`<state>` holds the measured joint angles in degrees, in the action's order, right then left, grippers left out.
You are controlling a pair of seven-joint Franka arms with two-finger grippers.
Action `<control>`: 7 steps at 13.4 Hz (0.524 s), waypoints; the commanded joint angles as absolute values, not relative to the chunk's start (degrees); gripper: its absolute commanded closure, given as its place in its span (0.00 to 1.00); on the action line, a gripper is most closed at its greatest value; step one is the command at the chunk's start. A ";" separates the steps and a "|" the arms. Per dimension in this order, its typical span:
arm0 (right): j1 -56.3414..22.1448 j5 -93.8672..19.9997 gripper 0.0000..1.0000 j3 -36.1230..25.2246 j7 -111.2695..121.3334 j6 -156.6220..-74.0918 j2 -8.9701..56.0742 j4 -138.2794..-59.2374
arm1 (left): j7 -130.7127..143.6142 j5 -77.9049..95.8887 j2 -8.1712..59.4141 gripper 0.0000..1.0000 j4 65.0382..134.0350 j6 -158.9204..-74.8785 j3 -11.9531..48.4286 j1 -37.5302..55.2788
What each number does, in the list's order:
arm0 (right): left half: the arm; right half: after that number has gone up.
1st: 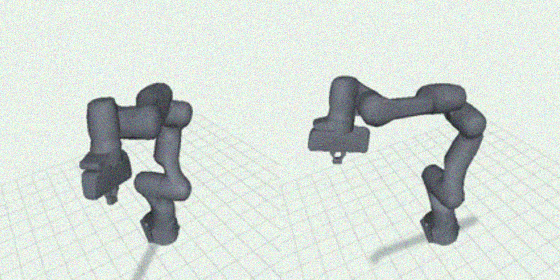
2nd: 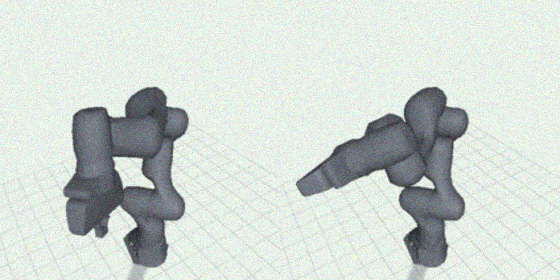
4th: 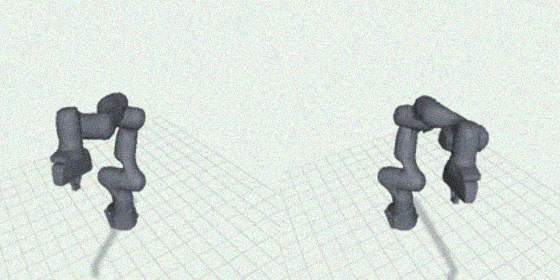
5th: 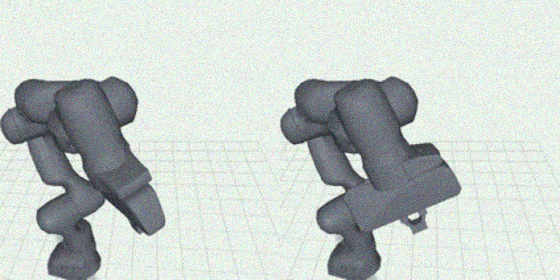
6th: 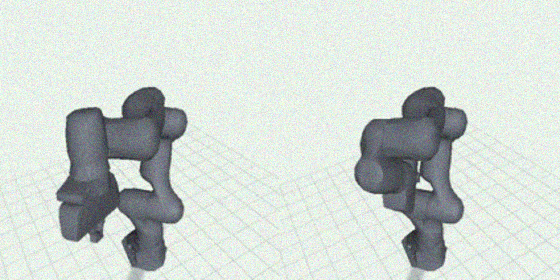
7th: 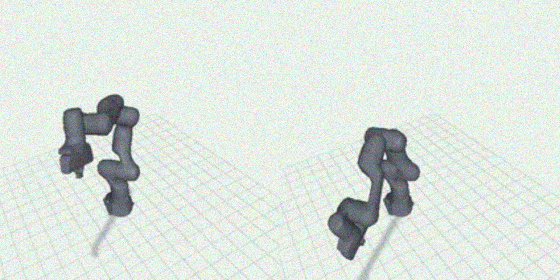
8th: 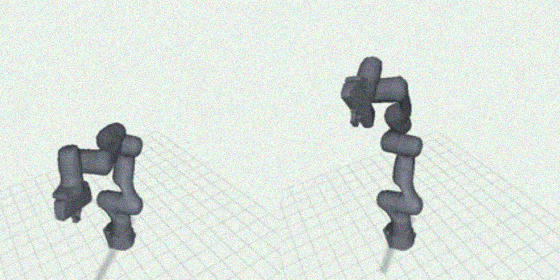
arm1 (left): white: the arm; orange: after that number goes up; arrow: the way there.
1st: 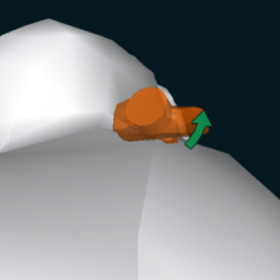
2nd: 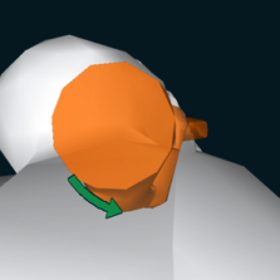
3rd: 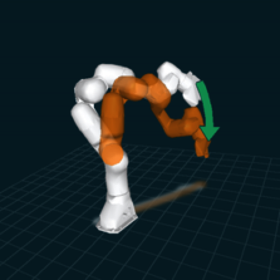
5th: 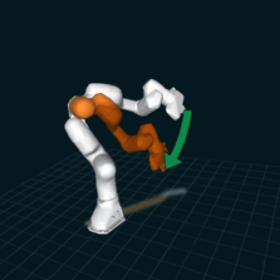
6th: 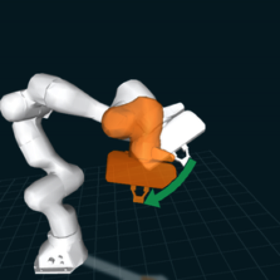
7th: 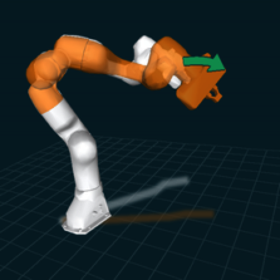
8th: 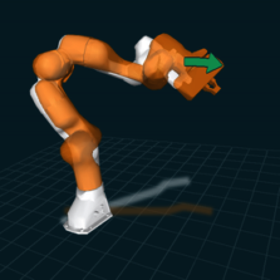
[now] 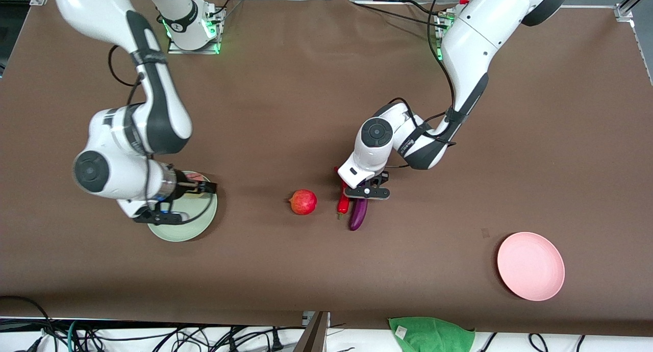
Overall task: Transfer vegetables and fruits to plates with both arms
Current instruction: 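Place the peach on the green plate while the left gripper grasps the eggplant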
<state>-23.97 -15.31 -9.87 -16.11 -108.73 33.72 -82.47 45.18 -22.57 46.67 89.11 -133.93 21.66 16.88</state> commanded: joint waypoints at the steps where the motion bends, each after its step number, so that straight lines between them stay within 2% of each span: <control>1: -31.88 -15.47 0.01 -10.02 -28.35 -112.12 35.41 -81.39 | 45.54 -23.91 47.29 1.00 87.36 -133.59 21.18 16.18; 4: -35.32 -16.00 0.01 -9.76 -34.26 -121.61 38.31 -81.30 | 45.35 -24.26 47.02 1.00 87.28 -133.59 21.18 14.16; 7: -36.74 -16.61 0.01 -6.25 -39.45 -131.46 42.09 -81.30 | 42.64 -23.38 45.10 1.00 86.14 -133.16 21.36 11.00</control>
<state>-36.54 -15.53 -7.96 -36.66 -127.20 39.58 -82.42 44.64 -22.57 46.54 87.57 -133.96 20.73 13.27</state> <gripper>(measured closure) 0.013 0.674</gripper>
